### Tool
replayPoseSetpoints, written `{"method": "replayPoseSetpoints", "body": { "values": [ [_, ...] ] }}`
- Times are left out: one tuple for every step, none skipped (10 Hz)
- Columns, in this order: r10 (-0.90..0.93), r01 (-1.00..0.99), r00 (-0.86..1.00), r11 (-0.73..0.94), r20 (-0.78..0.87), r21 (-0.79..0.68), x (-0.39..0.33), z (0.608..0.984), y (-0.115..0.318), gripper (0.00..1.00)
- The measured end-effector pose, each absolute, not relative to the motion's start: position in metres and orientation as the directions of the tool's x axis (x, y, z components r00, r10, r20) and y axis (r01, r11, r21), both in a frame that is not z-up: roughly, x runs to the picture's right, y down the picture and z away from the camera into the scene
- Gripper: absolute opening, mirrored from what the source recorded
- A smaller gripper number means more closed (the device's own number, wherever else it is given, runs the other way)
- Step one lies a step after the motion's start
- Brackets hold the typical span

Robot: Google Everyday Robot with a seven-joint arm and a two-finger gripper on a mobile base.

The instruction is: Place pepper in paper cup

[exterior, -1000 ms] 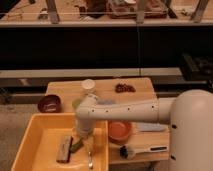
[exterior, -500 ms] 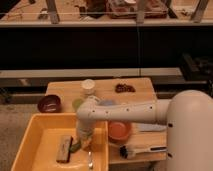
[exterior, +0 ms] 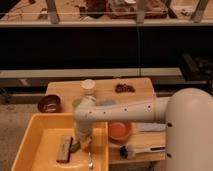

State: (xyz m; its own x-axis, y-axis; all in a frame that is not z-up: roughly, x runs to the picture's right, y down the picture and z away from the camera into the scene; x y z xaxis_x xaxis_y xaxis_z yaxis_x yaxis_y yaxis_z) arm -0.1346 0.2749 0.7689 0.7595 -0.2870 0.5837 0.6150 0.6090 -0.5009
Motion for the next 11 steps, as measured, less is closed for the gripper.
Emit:
{"method": "replayPoseSetpoints", "body": {
  "values": [
    [-0.294, 0.62, 0.756, 0.609, 0.585, -0.494, -0.135, 0.768, 0.276, 0.46],
    [-0.302, 0.626, 0.749, 0.614, 0.59, -0.481, -0.136, 0.768, 0.277, 0.46],
    [-0.309, 0.631, 0.744, 0.618, 0.593, -0.47, -0.136, 0.769, 0.279, 0.46],
    [-0.315, 0.636, 0.738, 0.62, 0.597, -0.459, -0.137, 0.771, 0.28, 0.46],
    [-0.321, 0.643, 0.73, 0.621, 0.604, -0.447, -0.138, 0.772, 0.282, 0.46],
    [-0.326, 0.649, 0.722, 0.624, 0.61, -0.435, -0.139, 0.775, 0.283, 0.46],
    [-0.326, 0.651, 0.719, 0.626, 0.614, -0.429, -0.139, 0.776, 0.284, 0.46],
    [-0.326, 0.652, 0.716, 0.628, 0.618, -0.424, -0.139, 0.777, 0.285, 0.46],
    [-0.332, 0.658, 0.71, 0.628, 0.622, -0.416, -0.139, 0.779, 0.286, 0.44],
    [-0.333, 0.658, 0.709, 0.628, 0.621, -0.415, -0.139, 0.779, 0.285, 0.39],
    [-0.334, 0.659, 0.71, 0.628, 0.62, -0.415, -0.138, 0.778, 0.285, 0.3]
  ]
}}
